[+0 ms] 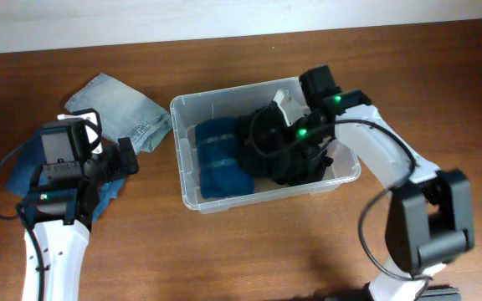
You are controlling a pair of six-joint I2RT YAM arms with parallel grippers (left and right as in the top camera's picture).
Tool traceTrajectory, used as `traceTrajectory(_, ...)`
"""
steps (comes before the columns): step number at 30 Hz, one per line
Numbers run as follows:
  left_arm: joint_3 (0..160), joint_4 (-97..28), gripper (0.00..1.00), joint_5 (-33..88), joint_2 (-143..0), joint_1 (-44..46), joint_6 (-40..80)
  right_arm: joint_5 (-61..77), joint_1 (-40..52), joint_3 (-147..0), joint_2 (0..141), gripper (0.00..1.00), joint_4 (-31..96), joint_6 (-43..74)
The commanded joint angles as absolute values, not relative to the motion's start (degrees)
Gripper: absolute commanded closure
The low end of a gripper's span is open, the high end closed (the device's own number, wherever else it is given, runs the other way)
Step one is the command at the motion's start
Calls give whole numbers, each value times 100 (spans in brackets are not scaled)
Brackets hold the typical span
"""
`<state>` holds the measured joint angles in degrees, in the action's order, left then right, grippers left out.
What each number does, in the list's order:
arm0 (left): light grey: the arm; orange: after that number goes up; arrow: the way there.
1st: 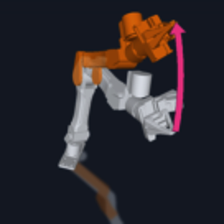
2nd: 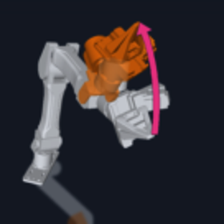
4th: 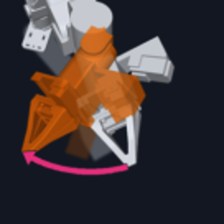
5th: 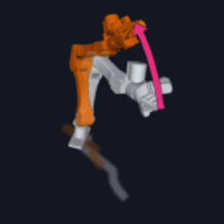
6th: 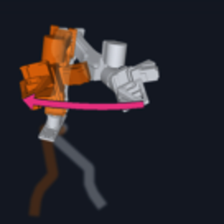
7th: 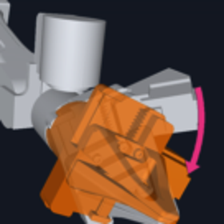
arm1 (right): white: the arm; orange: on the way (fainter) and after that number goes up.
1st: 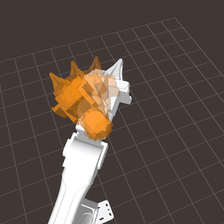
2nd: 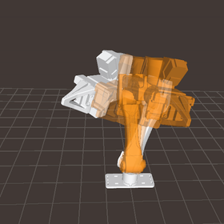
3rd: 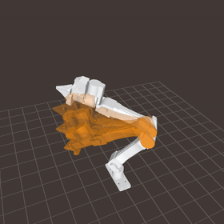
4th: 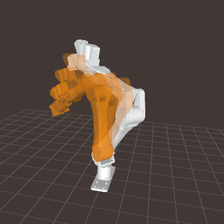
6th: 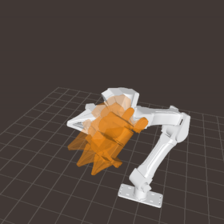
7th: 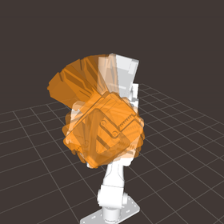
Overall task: Pack container
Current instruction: 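Lower the black piece onto the black bundle and press it down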
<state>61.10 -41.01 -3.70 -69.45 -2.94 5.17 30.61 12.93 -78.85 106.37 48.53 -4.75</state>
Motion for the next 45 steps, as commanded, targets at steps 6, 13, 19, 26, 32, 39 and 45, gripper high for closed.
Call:
traceTrajectory(6,6208,-4104,1,-434,-6932,-316,427,2206,1203,-9157,10197,6,6038,-738)
traceTrajectory(13,6208,-4104,1,-436,-6932,-316,425,2112,1435,-10082,9974,1,6243,-902)
traceTrajectory(19,6208,-4104,1,-434,-6932,-316,425,2110,1645,-9815,10291,69,6263,-1079)
traceTrajectory(26,6208,-4104,1,-434,-6932,-316,427,2021,1981,-9102,10884,94,5872,-1201)
traceTrajectory(32,6208,-4104,1,-434,-6932,-316,427,2027,1979,-8560,11406,96,5457,-1160)
traceTrajectory(39,6208,-4104,1,-434,-6932,-316,425,2029,1977,-8670,11406,96,5575,-1157)
traceTrajectory(45,6208,-4104,1,-434,-6932,-316,425,1953,1986,-9673,11013,95,6064,-1157)
